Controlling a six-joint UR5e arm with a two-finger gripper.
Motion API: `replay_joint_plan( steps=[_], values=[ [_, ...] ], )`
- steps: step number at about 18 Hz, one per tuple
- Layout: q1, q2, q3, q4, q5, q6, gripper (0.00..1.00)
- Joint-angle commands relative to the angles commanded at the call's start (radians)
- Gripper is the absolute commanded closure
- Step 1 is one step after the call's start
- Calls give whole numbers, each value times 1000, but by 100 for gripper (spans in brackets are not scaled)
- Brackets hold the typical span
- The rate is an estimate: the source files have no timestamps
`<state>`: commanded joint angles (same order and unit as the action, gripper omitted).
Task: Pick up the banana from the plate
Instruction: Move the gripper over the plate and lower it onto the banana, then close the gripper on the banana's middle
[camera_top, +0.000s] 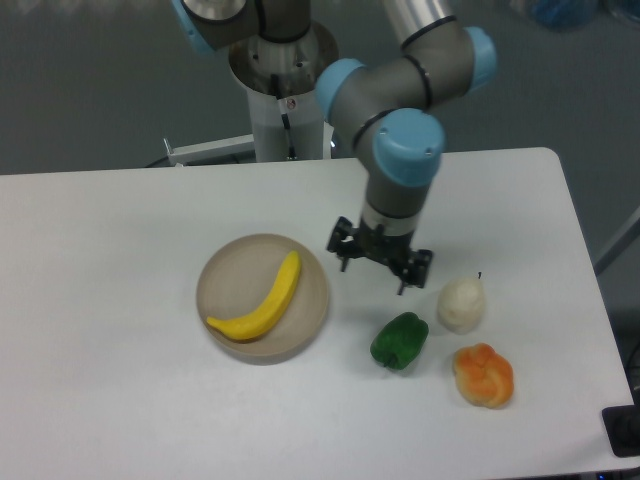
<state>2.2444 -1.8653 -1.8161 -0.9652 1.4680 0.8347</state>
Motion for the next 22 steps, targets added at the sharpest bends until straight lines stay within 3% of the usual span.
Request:
replay_joint_plan(
  steps=[3,5,14,22],
  values=[
    [-48,-11,-58,103,3,-61,0],
    [-83,-12,-86,134,6,-86,0],
    [-176,-103,-92,172,94,-124,0],
    [-190,-103,-114,174,94,-128,0]
  ],
)
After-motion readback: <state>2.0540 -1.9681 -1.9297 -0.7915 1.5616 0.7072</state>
